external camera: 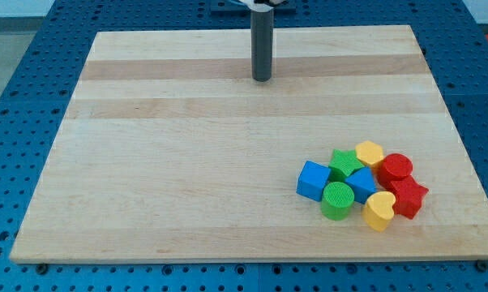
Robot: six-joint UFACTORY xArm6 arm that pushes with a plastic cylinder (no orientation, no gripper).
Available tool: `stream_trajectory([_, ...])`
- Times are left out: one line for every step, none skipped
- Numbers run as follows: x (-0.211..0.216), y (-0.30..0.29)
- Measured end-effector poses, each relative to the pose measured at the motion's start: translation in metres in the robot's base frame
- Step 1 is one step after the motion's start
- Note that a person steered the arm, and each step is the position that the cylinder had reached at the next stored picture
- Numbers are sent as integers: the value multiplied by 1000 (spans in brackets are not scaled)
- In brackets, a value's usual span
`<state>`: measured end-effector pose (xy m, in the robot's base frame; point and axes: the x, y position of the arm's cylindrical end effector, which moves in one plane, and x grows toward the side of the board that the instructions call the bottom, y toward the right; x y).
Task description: Point your arm to the yellow hexagon
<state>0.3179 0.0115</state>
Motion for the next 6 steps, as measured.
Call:
stream_trajectory([1, 15])
stream_trajectory([20, 89])
stream_trajectory([54, 140])
stream_trajectory([55, 141])
stream_trajectory([92, 141])
stream_trajectory([133, 141])
